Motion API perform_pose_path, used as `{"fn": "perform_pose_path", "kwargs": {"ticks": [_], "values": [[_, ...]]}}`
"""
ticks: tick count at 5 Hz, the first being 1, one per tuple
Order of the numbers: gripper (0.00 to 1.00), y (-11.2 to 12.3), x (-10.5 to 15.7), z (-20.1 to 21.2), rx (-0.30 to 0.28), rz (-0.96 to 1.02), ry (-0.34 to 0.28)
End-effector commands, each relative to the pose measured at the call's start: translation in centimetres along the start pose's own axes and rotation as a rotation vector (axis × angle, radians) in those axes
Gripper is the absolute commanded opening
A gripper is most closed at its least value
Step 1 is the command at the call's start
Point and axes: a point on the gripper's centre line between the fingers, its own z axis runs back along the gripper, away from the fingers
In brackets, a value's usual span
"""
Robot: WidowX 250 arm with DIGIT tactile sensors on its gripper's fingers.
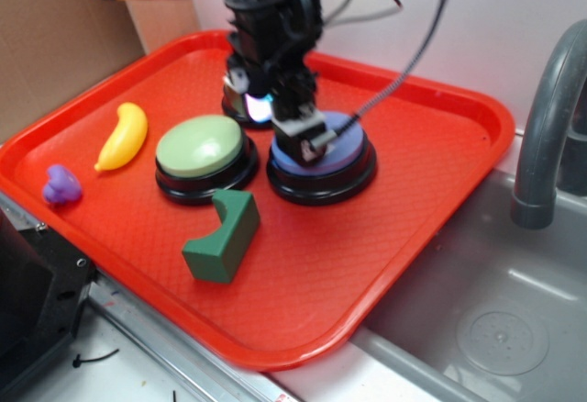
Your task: Push the purple button.
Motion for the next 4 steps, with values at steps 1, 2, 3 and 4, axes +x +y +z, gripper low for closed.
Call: {"fn": "perform_pose_path", "kwargs": {"ticks": [1, 2, 3, 4], "values": [[1.00, 0.0, -1.0, 5.4, 0.058, 0.037, -0.078], [1.00, 0.0, -1.3, 6.2, 0.057, 0.050, -0.073], [1.00, 0.0, -1.7, 7.2, 0.056, 0.059, -0.071], [1.00, 0.1, -2.3, 8.5, 0.072, 0.083, -0.059]]}}
